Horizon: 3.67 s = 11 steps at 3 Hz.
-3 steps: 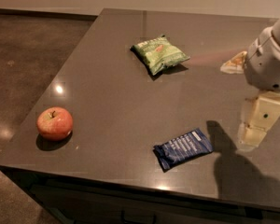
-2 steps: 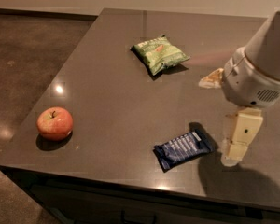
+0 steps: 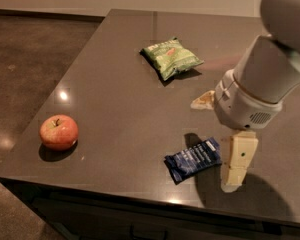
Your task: Move rxbar blueberry near apple
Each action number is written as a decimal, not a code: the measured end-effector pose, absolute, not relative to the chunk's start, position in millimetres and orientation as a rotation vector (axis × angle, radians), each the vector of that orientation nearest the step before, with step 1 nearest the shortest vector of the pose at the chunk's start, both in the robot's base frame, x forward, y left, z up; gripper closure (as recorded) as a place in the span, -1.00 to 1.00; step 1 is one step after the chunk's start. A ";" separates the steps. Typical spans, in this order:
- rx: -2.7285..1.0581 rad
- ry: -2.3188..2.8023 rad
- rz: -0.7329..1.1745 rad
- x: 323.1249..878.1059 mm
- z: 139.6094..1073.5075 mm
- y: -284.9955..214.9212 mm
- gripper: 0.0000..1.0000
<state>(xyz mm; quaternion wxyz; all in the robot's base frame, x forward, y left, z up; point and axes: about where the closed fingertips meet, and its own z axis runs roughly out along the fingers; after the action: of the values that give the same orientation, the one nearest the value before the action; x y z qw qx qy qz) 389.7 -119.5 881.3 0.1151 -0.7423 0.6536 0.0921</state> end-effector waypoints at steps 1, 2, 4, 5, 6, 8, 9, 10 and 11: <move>-2.215 1.881 0.279 390.3 866.3 -111.3 -1.00; -2.244 1.845 0.281 393.0 849.4 -103.8 -1.00; -2.257 1.825 0.290 393.5 836.3 -102.2 -0.71; -2.260 1.821 0.293 393.8 832.7 -104.1 -0.22; -2.261 1.822 0.299 394.3 831.3 -106.2 0.37; -2.252 1.802 0.320 388.6 847.4 -95.2 1.00; -2.259 1.760 0.350 376.1 862.4 -73.4 1.00; -2.268 1.735 0.377 363.7 869.6 -44.6 1.00; -2.269 1.749 0.396 362.5 863.4 -15.1 1.00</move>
Offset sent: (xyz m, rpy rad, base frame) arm 0.0072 0.0200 -0.0461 -0.0008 0.0078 0.0904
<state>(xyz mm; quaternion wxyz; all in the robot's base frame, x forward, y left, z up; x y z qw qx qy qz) 362.5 -15.1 863.4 0.1245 -0.7784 0.6001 0.1358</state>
